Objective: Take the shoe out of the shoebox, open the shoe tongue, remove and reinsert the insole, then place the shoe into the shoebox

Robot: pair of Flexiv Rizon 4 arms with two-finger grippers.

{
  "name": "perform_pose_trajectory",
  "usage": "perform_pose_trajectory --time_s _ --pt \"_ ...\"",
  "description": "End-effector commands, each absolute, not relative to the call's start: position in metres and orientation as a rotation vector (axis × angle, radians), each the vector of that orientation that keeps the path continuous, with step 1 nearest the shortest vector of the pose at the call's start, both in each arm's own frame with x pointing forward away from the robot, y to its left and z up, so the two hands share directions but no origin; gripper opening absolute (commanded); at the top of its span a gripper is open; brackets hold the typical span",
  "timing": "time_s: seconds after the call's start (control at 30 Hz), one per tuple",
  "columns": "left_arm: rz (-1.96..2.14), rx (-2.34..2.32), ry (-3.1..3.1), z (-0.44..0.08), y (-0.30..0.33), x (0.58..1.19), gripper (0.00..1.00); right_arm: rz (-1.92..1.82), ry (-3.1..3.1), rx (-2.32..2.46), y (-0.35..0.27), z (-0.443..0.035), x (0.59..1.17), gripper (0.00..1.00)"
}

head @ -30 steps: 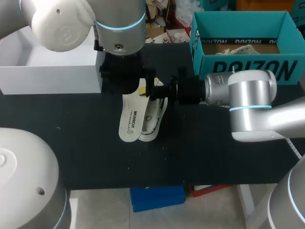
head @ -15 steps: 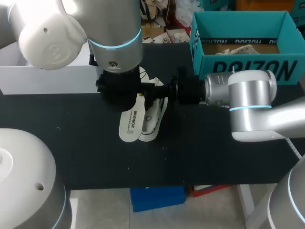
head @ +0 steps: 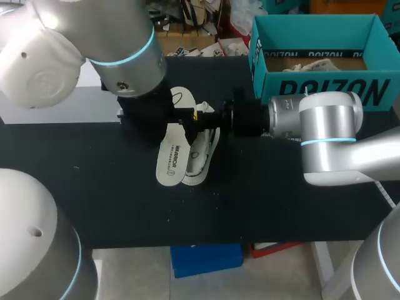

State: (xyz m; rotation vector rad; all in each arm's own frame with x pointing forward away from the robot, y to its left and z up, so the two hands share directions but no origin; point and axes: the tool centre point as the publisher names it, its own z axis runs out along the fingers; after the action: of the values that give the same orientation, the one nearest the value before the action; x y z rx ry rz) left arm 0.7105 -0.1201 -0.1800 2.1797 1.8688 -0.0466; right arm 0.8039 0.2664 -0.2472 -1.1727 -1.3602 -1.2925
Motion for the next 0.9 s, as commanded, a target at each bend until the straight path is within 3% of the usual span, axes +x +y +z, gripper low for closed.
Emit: perform_pose_trajectory --time_s 0.03,0.9 --pt "-0.360 1.982 1.636 -0.186 -0.091 0.707 1.00 -1.290 -1.361 -1.173 0.266 -0.247 0.804 0.00" --pt "-0.358 1.946 1.686 -0.185 -0.078 0.712 1.00 -1.290 -1.361 -1.173 0.266 -0.247 0.804 0.00"
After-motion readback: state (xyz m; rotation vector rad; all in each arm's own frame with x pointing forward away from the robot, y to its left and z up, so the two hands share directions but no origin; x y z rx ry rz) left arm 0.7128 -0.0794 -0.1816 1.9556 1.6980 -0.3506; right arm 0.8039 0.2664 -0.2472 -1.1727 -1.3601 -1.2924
